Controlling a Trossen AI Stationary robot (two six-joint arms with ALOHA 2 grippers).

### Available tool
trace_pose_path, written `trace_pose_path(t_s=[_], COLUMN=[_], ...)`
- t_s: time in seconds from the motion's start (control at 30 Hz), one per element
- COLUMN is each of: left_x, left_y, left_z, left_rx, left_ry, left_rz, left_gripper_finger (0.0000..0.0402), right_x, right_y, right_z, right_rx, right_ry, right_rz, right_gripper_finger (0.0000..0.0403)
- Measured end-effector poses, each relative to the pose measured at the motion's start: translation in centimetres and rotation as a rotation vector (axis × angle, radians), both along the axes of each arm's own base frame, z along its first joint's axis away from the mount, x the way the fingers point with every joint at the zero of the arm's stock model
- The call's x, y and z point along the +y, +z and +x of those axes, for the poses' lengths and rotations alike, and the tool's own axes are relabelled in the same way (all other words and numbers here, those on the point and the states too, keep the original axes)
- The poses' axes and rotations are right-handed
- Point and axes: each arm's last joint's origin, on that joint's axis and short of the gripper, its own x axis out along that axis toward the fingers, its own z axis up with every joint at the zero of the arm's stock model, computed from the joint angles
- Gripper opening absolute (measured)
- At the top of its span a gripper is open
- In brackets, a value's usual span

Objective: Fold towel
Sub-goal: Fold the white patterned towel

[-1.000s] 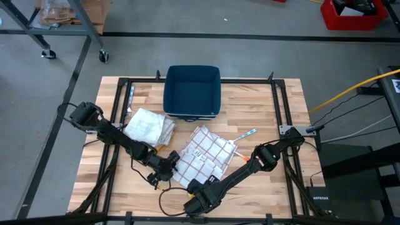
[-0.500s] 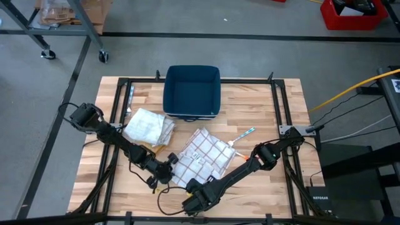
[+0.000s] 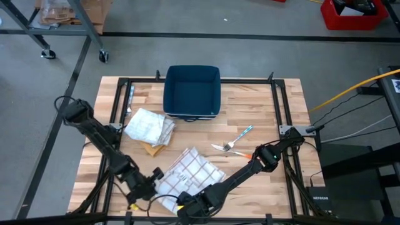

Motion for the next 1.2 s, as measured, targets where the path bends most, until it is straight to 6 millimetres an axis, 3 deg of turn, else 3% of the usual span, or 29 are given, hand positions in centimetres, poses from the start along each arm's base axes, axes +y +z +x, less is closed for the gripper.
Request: trace_pose_path(t_s=[0.27,0.57,0.93,1.2], left_x=[-0.9,0.6,4.9,7.7], left_y=[4.8,5.7,5.8,4.5], left_z=[-1.1,0.7,4.2,5.7], left_rx=[-0.103,-0.229,-0.287,-0.242], left_ry=[-0.014,0.091,0.286,0.408], left_rz=[-0.087,0.026,0.143,0.167], left_gripper_finger=[0.0006,0.0007,0.0008,0.0011], right_x=[0.2,-2.2,-4.3,-4.9], right_y=[3.6,7.5,6.8,6.4], right_z=[-0.4,-3.0,-5.5,-5.9], right_rx=[-0.06,0.008,0.234,0.247], right_ry=[-0.027,-0.131,-0.168,-0.19], right_rz=[0.097,-0.102,-0.343,-0.468], right_gripper_finger=[0.0008,0.0013,0.0022,0.0027])
